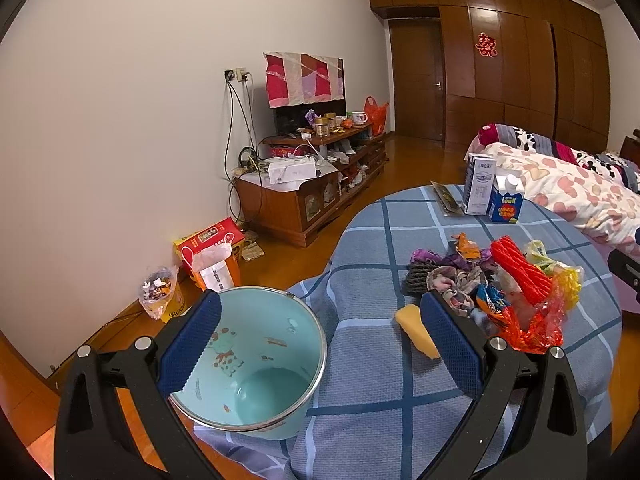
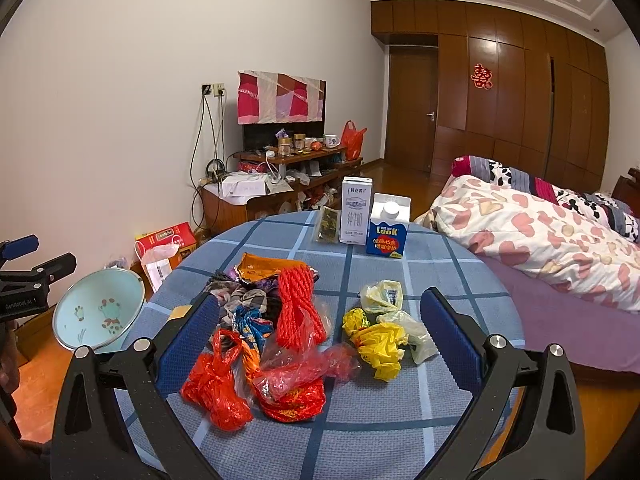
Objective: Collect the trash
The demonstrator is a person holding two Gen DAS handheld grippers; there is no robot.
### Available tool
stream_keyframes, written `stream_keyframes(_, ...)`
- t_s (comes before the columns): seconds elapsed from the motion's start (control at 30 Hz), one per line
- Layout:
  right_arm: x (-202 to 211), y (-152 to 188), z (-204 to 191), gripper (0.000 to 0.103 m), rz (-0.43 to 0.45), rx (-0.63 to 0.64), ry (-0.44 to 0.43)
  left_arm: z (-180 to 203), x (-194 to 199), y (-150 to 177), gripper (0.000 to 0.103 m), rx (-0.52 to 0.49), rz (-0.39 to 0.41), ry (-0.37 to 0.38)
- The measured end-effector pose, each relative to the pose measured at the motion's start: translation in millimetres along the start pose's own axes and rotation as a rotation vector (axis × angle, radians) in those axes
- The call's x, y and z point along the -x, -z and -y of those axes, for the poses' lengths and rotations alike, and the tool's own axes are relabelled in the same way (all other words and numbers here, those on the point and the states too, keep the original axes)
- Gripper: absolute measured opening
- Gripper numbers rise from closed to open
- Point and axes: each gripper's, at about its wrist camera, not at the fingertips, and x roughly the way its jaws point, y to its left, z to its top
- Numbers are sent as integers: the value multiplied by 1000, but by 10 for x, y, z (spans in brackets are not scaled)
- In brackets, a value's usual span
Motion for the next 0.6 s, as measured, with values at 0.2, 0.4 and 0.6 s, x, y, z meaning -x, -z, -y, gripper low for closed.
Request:
stream_keyframes(0.2, -1, 1, 0, 99, -1, 1, 0, -5, -6, 0, 97, 1, 0, -3)
stream_keyframes(0.4, -6, 6, 0, 99, -2, 0, -1, -9, -7, 1, 97, -1, 1, -6)
stream_keyframes(0.6, -4, 4, -1, 99, -2, 1, -1, -28, -11, 10, 97, 2, -1, -9)
